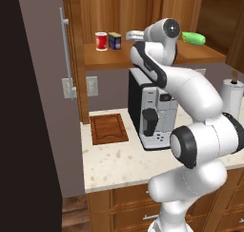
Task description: Pick the cans from the counter and place them in their designated side in the cabinet.
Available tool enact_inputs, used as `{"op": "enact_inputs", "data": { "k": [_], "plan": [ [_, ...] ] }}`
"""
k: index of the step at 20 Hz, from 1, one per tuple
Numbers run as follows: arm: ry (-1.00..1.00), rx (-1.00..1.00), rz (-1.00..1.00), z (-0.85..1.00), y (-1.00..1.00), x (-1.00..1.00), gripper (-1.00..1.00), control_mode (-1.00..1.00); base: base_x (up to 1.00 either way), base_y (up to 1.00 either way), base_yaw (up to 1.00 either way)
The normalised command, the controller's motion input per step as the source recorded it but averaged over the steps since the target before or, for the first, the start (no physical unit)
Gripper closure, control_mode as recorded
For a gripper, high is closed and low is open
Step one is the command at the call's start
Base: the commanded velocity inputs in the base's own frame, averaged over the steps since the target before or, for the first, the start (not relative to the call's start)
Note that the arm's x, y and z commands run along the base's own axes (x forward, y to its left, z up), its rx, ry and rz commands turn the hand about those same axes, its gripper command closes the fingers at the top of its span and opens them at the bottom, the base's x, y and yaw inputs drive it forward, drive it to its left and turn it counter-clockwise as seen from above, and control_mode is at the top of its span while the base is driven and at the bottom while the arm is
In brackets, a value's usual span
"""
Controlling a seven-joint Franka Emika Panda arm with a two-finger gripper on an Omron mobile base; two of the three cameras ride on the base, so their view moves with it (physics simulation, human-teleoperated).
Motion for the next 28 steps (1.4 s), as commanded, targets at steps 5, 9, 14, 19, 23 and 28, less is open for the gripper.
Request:
{"op": "enact_inputs", "data": {
  "k": [5,9,14,19,23,28],
  "plan": [
    [0.03,0.00,0.01,-0.21,0.04,0.32,1.00,-1.00,0.00,0.00,0.00],
    [0.03,0.00,0.00,-0.18,0.05,0.30,1.00,-1.00,0.00,0.00,0.00],
    [0.03,0.00,0.00,-0.21,0.04,0.29,1.00,-1.00,0.00,0.00,0.00],
    [0.03,0.00,0.01,-0.25,0.06,0.34,1.00,-1.00,0.00,0.00,0.00],
    [0.02,0.00,0.01,-0.23,0.09,0.33,1.00,-1.00,0.00,0.00,0.00],
    [0.01,0.00,0.00,-0.19,0.12,0.35,1.00,-1.00,0.00,0.00,0.00]
  ]
}}
